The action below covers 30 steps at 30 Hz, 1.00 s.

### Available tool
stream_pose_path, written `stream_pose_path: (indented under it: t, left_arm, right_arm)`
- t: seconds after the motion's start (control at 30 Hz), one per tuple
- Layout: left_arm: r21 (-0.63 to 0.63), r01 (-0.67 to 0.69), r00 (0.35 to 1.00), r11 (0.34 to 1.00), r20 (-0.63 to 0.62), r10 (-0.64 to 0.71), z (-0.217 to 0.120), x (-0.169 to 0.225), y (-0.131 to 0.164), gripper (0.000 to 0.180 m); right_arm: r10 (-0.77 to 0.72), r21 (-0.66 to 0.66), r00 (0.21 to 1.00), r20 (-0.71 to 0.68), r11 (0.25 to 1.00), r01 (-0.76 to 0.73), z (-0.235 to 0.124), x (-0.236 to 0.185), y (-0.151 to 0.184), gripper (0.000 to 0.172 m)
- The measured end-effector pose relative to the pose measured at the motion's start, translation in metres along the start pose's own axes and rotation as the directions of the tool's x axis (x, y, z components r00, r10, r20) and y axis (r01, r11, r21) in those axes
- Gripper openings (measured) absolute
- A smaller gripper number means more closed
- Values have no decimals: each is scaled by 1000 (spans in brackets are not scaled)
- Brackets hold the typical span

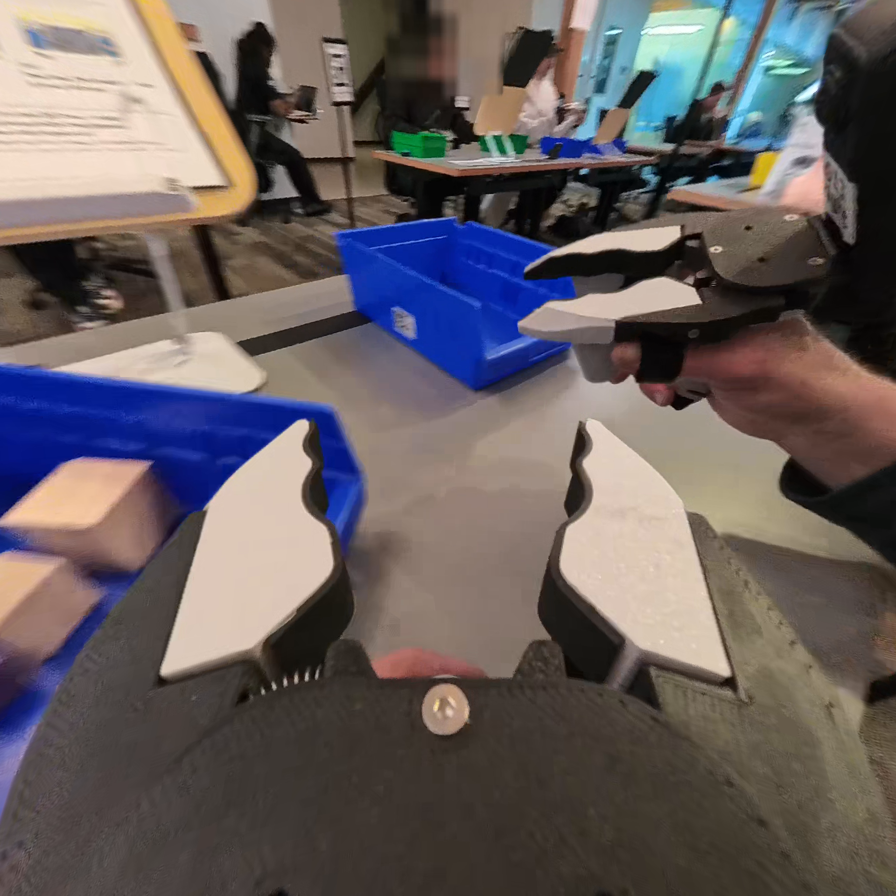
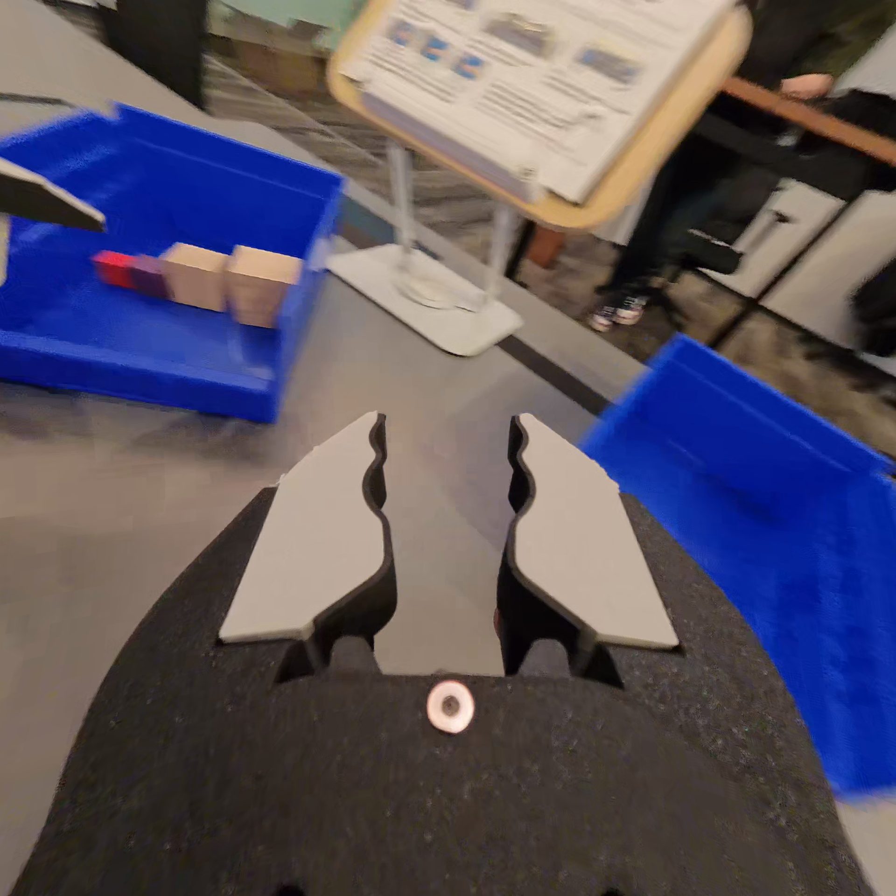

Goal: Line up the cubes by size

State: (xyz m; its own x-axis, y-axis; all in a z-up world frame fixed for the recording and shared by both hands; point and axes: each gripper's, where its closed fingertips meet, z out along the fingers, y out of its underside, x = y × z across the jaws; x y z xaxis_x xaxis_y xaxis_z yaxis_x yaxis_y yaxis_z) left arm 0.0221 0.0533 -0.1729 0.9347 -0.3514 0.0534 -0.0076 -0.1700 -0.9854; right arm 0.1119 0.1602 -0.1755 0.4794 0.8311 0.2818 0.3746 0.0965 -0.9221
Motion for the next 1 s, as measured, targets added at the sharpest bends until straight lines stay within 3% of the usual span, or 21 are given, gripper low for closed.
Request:
stream_pose_path:
  t: [0.17,0.3,0.43,0.5,0.7,1.0]
  left_arm:
    - [-61,-32,953,998,299,49,-74,-84,23,106]
    - [-117,67,901,991,434,-9,-99,-129,58,114]
    - [-176,171,901,970,426,-82,-89,-141,90,112]
    - [-198,195,909,961,406,-101,-83,-142,99,103]
    - [-188,190,904,964,417,-96,-89,-150,99,94]
    - [-257,234,893,938,438,-103,-118,-193,106,69]
  right_arm:
    - [-4,12,983,186,1000,2,57,-77,-15,51]
    - [23,-65,969,247,998,-7,96,-101,-5,49]
    - [62,-113,960,274,993,-32,117,-110,6,39]
    - [51,-126,961,270,992,-18,121,-112,8,32]
    - [43,-111,966,256,994,-15,127,-115,6,6]
    - [3,-102,952,305,994,29,142,-152,-9,10]
